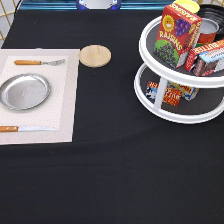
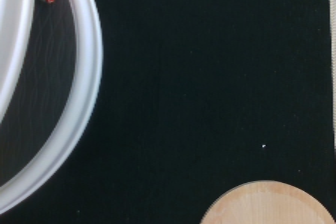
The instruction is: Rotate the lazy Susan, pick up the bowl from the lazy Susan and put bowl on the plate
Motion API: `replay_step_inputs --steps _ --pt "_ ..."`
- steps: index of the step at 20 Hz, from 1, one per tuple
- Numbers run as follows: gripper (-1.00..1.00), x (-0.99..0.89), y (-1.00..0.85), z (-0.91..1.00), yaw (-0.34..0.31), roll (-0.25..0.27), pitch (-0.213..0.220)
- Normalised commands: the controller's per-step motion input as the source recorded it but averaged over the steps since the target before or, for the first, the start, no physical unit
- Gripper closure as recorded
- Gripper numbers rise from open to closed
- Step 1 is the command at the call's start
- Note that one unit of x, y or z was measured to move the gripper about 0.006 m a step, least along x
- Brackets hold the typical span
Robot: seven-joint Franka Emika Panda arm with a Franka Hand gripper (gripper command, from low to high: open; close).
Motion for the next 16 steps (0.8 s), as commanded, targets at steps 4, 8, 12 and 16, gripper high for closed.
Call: replay_step_inputs --steps 4,8,12,16 --pt "-1.0 0.12 -0.01 0.05 0.0 0.029 0.011" --pt "-1.0 0.65 0.22 0.28 0.0 0.065 0.109" --pt "-1.0 0.86 0.31 0.34 0.0 0.061 0.155" --pt "-1.0 0.88 0.26 0.33 0.0 0.066 0.126"
